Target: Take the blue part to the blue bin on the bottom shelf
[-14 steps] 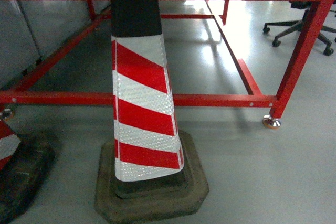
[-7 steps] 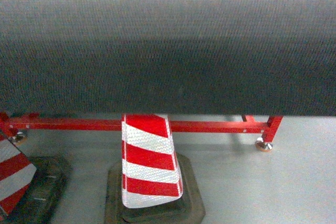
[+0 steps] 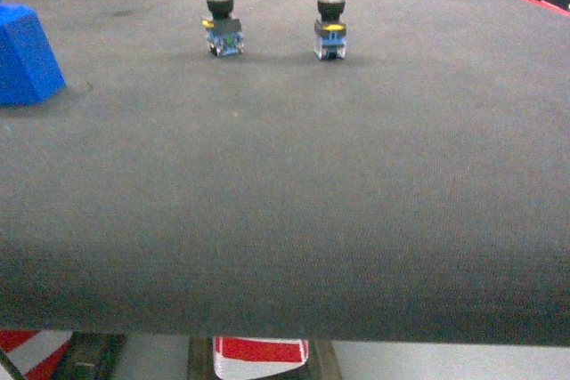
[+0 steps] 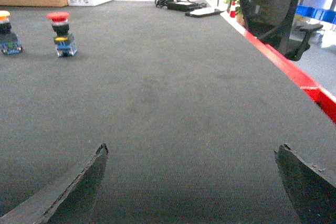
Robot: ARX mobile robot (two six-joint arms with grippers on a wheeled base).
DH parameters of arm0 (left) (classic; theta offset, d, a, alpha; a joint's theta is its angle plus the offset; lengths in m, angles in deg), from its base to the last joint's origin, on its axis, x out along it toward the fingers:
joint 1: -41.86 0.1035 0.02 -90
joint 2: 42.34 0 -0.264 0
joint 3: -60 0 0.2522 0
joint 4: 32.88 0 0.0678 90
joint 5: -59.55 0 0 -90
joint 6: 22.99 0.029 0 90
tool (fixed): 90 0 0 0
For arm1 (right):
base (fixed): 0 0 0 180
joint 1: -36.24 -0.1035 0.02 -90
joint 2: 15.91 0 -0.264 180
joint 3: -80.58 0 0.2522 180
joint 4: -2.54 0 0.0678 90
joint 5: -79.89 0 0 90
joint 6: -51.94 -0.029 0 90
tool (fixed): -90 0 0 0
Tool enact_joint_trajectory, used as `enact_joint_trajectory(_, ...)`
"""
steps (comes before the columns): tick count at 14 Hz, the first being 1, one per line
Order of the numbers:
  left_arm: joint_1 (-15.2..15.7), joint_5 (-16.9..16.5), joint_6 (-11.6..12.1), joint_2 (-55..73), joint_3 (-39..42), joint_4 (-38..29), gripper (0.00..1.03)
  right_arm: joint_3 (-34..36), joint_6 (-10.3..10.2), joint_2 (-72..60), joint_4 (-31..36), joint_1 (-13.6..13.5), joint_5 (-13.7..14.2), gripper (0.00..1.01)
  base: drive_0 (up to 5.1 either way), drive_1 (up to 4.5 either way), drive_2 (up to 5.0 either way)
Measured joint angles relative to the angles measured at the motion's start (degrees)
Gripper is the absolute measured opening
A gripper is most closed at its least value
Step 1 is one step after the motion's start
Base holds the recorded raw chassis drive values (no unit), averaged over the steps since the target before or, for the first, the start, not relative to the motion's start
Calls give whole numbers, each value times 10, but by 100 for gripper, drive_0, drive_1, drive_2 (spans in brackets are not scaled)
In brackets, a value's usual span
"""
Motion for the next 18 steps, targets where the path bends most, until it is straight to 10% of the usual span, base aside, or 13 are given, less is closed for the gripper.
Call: enact_joint_trajectory(18, 0, 0, 0, 0, 0, 0, 98, 0, 1, 0, 1, 0, 0, 98, 0, 0, 0)
